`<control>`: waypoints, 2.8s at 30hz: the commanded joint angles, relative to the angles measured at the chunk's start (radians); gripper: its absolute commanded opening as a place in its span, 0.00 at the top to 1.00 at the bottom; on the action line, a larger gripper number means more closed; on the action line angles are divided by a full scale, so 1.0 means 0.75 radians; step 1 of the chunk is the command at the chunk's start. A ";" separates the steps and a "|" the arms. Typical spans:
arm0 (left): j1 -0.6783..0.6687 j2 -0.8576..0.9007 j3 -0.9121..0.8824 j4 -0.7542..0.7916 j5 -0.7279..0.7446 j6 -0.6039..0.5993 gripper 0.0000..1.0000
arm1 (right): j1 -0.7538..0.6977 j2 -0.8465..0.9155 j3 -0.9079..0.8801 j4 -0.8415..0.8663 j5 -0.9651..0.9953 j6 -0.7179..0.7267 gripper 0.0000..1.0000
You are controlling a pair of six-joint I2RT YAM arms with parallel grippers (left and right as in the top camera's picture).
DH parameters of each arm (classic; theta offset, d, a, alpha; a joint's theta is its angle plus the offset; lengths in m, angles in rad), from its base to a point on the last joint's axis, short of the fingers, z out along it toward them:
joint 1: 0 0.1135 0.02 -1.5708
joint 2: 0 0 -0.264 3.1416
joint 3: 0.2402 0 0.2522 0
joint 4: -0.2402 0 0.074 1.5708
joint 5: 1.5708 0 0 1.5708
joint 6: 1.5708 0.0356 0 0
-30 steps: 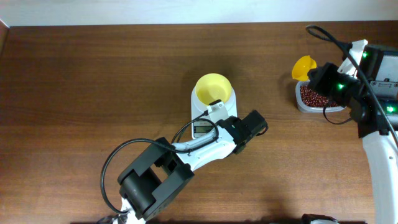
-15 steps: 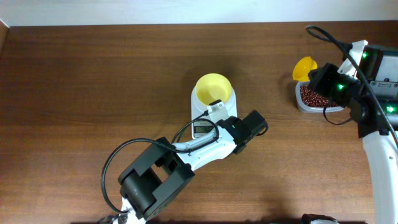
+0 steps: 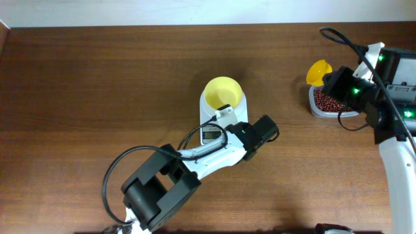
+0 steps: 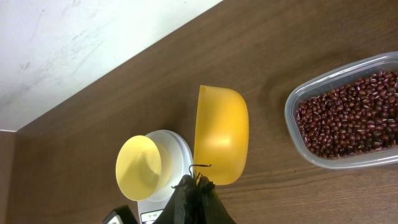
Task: Scoop item into bowl and weigh 50g on scale
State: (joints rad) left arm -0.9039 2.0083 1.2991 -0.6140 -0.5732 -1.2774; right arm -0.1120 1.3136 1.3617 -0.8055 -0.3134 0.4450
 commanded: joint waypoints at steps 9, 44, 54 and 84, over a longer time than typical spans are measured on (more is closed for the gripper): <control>0.004 -0.294 -0.006 -0.142 0.006 -0.012 1.00 | -0.010 -0.015 0.024 -0.001 0.016 -0.006 0.96; 0.457 -0.724 -0.006 -0.639 -0.125 0.048 1.00 | -0.010 -0.015 0.024 -0.074 0.148 -0.005 0.96; 0.458 -0.723 -0.006 -0.620 0.322 1.082 1.00 | -0.010 -0.015 0.024 -0.072 0.220 -0.011 0.96; 0.581 -1.158 -0.498 -0.085 0.919 2.074 0.01 | -0.010 -0.015 0.024 -0.093 0.224 -0.030 0.96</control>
State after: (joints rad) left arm -0.4725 1.1507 0.9318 -0.6861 0.1051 0.2729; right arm -0.1120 1.3136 1.3617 -0.8787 -0.1574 0.4332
